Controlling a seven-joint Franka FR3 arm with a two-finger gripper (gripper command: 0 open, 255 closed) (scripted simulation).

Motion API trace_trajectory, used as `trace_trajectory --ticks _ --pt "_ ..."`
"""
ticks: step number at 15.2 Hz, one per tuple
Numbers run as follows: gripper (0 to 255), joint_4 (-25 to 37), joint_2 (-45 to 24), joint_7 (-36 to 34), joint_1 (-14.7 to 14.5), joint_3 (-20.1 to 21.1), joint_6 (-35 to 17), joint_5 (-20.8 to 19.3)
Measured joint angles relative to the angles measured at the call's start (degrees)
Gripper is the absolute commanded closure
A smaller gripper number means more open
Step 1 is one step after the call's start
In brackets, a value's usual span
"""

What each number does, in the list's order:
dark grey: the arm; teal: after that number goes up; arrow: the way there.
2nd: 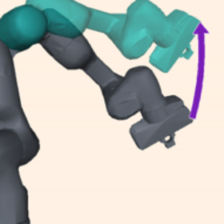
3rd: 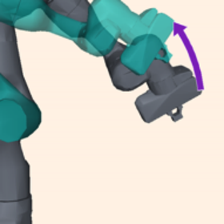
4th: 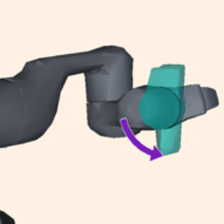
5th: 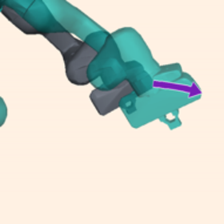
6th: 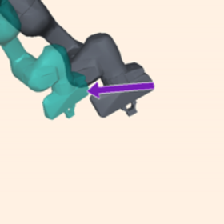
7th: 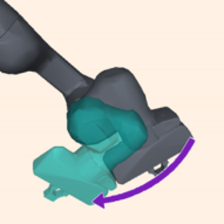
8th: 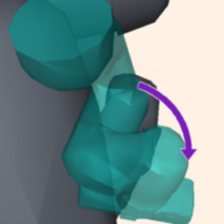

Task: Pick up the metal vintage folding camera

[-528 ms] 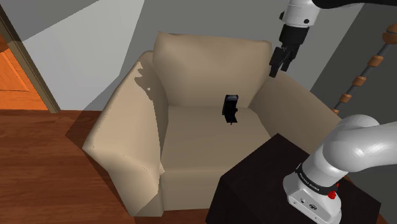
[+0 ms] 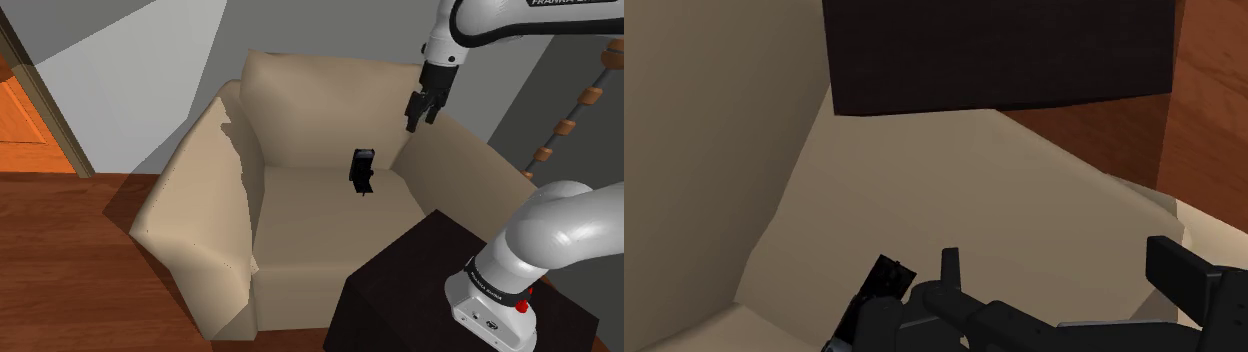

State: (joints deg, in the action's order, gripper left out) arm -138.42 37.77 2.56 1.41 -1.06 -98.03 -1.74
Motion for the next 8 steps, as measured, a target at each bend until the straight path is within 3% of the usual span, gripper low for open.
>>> trace_trajectory --ticks 8 --pt "0 -1.26 -14.06 -0.41 2.08 -2.38 -14.77 -0.79"
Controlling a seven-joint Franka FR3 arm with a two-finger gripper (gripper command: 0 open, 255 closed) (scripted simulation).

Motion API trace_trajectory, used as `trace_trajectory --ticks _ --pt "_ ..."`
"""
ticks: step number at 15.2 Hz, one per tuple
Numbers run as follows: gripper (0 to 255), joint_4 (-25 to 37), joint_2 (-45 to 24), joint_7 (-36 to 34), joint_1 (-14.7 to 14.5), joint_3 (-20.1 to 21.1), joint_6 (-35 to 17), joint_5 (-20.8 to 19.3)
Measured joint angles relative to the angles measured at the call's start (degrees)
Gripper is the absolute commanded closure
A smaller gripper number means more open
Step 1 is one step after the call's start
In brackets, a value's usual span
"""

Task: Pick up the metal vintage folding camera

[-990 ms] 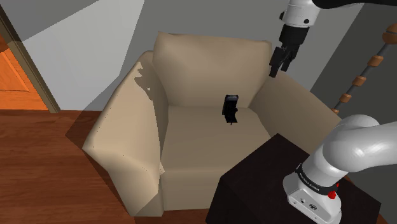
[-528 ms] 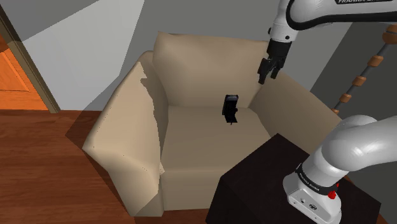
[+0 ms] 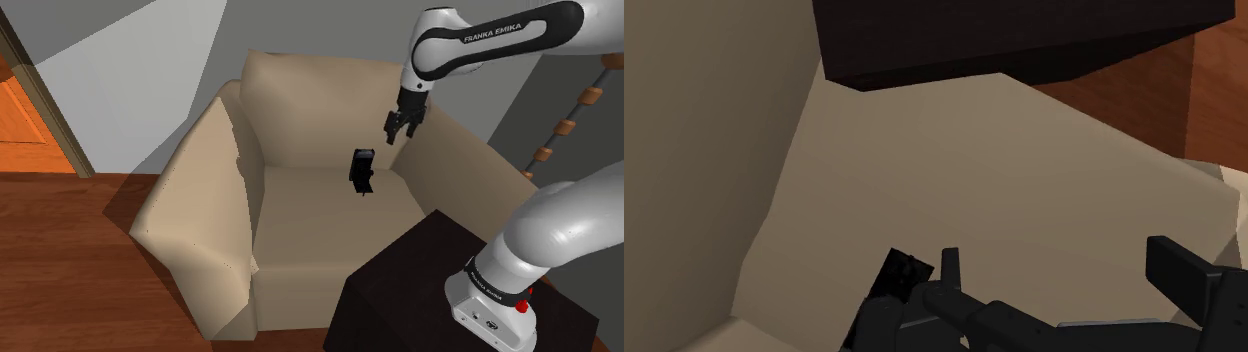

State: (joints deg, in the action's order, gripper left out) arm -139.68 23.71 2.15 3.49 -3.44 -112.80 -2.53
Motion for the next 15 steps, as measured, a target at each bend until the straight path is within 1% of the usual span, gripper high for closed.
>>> trace_trajectory --ticks 6,13,15 --pt "0 1.81 -11.71 0.22 1.40 -2.00 -9.49 0.09" --pt "0 8.20 -27.40 1.04 2.82 -3.80 -18.29 1.95" --pt "0 10.72 -31.59 1.49 3.39 -4.19 -19.78 2.72"
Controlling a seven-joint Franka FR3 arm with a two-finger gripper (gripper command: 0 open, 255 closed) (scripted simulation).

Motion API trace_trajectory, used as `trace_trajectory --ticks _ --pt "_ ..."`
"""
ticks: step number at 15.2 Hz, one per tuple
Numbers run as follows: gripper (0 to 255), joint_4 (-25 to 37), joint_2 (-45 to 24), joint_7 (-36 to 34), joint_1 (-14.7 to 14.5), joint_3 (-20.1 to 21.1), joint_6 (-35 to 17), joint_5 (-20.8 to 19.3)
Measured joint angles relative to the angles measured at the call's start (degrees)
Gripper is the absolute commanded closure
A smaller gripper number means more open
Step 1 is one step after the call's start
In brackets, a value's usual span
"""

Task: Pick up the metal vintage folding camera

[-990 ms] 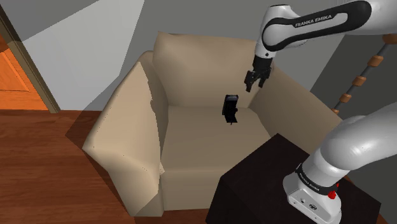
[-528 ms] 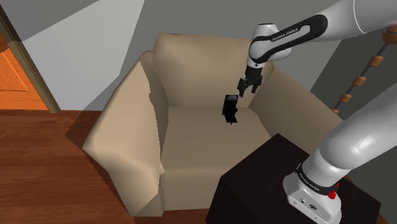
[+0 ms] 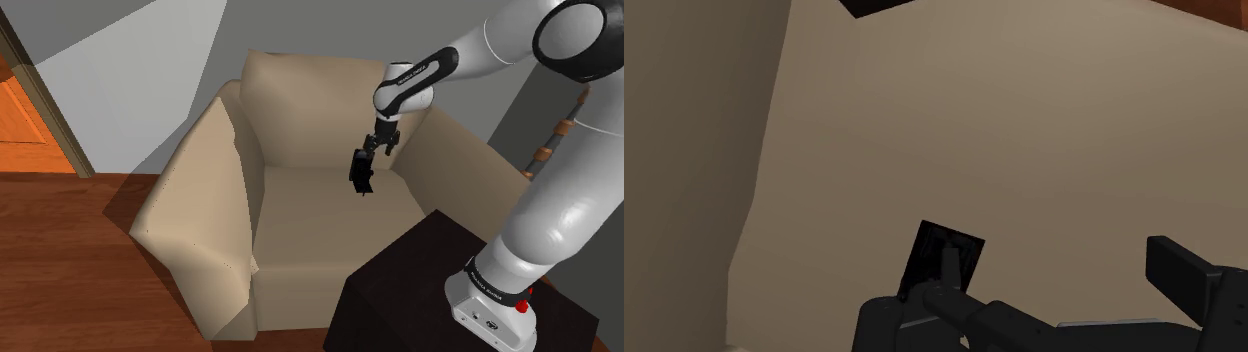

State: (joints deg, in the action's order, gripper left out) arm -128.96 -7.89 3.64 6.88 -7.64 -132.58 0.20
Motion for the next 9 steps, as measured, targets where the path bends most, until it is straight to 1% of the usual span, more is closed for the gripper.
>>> trace_trajectory --ticks 3,8,9 --pt "0 3.21 -5.93 0.73 1.02 -0.44 -2.41 1.25" --pt "0 11.50 -17.45 1.50 2.89 -0.40 -5.18 3.69" --pt "0 13.95 -19.68 1.56 3.32 -0.38 -4.84 4.07"
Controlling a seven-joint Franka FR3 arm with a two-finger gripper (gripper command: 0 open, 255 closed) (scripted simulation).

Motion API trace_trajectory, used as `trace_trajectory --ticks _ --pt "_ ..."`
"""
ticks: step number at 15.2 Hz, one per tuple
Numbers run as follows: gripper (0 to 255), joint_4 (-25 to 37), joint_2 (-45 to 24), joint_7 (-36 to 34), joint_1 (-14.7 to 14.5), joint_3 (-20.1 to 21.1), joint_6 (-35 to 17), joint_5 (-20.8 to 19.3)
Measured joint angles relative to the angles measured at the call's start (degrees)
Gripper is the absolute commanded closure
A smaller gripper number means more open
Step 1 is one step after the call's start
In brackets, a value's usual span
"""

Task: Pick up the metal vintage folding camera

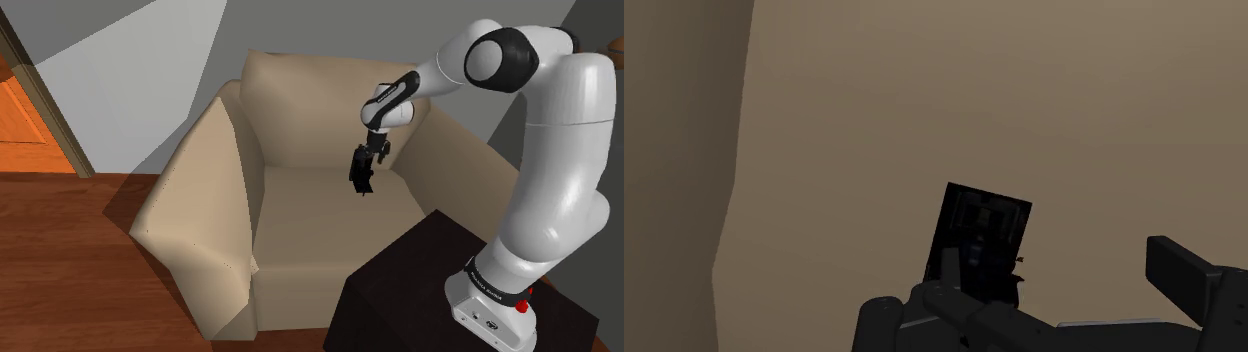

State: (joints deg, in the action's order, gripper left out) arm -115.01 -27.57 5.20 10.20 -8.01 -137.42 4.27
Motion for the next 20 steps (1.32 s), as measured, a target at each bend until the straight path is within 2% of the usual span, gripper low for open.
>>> trace_trajectory --ticks 4,13,14,20 --pt "0 8.48 -9.35 0.44 2.04 0.23 -0.47 1.56" --pt "0 12.04 -16.54 0.95 3.24 0.87 -3.98 2.56" --pt "255 12.08 -16.74 0.96 3.26 0.89 -4.14 2.58" --pt "255 12.10 -16.85 0.96 3.29 0.91 -4.19 2.62"
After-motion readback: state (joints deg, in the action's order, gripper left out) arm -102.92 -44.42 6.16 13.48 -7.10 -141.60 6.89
